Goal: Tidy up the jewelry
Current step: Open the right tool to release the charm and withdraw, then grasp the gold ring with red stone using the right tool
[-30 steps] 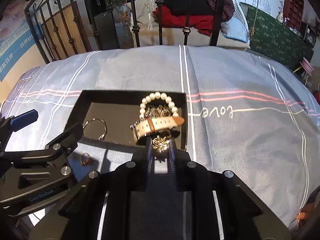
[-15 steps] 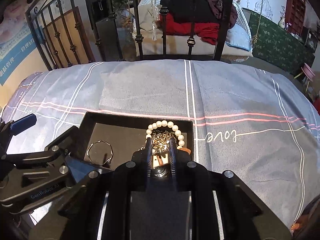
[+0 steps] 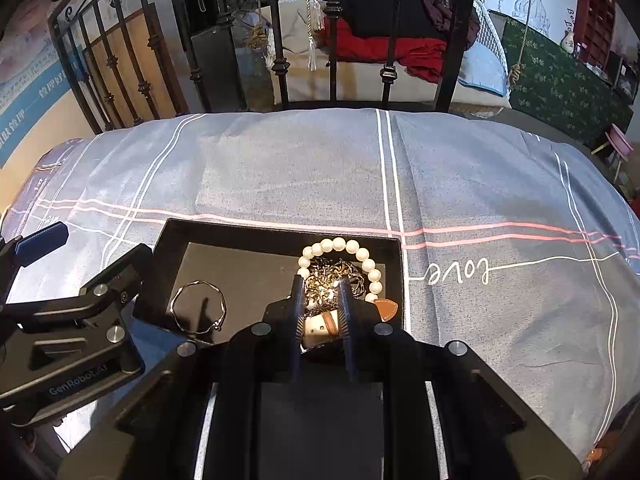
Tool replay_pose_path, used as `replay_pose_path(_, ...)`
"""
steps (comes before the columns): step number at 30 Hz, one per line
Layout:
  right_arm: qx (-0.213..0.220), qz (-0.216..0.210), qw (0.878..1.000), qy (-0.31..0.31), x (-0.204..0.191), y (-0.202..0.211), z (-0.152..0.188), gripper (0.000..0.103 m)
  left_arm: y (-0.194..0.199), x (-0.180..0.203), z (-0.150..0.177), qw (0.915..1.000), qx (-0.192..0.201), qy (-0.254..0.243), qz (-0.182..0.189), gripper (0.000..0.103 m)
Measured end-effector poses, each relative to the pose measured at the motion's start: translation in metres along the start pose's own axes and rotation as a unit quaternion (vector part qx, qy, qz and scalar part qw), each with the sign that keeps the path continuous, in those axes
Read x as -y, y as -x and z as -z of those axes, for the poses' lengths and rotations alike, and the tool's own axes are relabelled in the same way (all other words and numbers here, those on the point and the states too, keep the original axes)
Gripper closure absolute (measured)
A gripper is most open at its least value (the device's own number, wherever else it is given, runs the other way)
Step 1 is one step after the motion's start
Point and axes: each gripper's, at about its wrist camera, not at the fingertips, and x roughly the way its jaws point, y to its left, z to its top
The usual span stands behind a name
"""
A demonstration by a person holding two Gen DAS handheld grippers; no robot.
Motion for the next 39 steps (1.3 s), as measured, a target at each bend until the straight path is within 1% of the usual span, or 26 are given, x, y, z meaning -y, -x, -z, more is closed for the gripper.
replay_pose_path(15,-0.009,0.001,1.000,-0.001,0.000,-0.011,-0.002,0.085,-0.010,-0.002,0.000,1.0000,-0.006,0.000,0.001,0.006)
replay_pose_path(19,-0.011,-0.002,1.000,0.000,-0.001,-0.013,-0.003,0.082,-0.011,-0.001,0.000,1.0000,-0.007,-0.001,0.000,0.006)
replay_pose_path(20,-0.009,-0.002,1.000,0.000,-0.001,-0.013,-0.003,0.073,-0.011,-0.001,0.000,1.0000,-0.007,-0.001,0.000,0.006)
replay_pose_path(21,-0.008,0.001,1.000,-0.001,-0.001,-0.013,-0.003,0.066,-0.011,-0.001,0.000,1.0000,-0.006,0.001,-0.003,0.006)
replay_pose_path(22,-0.007,0.003,1.000,-0.003,0.000,-0.013,-0.003,0.064,-0.011,-0.001,0.000,1.0000,-0.007,0.003,-0.002,0.006)
replay_pose_path(24,-0.003,0.007,1.000,-0.004,0.001,-0.010,-0.003,0.055,-0.010,-0.003,-0.001,1.0000,-0.006,0.004,-0.002,0.006)
replay_pose_path(28,0.014,0.019,1.000,-0.005,0.002,0.003,-0.005,0.049,0.001,-0.005,-0.003,0.9999,0.001,0.010,0.001,0.006)
replay_pose_path(29,0.021,0.026,0.999,-0.006,0.003,0.008,-0.005,0.043,0.005,-0.006,-0.004,0.9999,0.004,0.011,0.002,0.006)
replay_pose_path(30,0.028,0.032,0.999,-0.006,0.003,0.013,-0.005,0.036,0.012,-0.007,-0.004,0.9999,0.008,0.013,0.003,0.006)
replay_pose_path(31,0.037,0.039,0.999,-0.007,0.004,0.020,-0.005,0.032,0.017,-0.009,-0.004,0.9998,0.013,0.014,0.004,0.006)
replay_pose_path(32,0.048,0.044,0.998,-0.008,0.005,0.028,-0.005,0.025,0.022,-0.011,-0.004,0.9997,0.016,0.015,0.004,0.006)
replay_pose_path(33,0.058,0.047,0.997,-0.008,0.006,0.036,-0.003,0.022,0.028,-0.012,-0.002,0.9997,0.018,0.015,0.005,0.006)
replay_pose_path(36,0.072,0.055,0.996,-0.006,0.007,0.052,0.009,0.016,0.033,-0.013,0.013,0.9998,0.006,0.011,0.013,0.006)
replay_pose_path(38,0.061,0.056,0.997,-0.003,0.007,0.051,0.026,0.016,0.027,-0.012,0.030,0.9999,-0.010,0.004,0.005,0.006)
replay_pose_path(39,0.050,0.052,0.997,-0.005,0.007,0.047,0.034,0.016,0.021,-0.012,0.042,0.9997,-0.025,0.000,0.003,0.006)
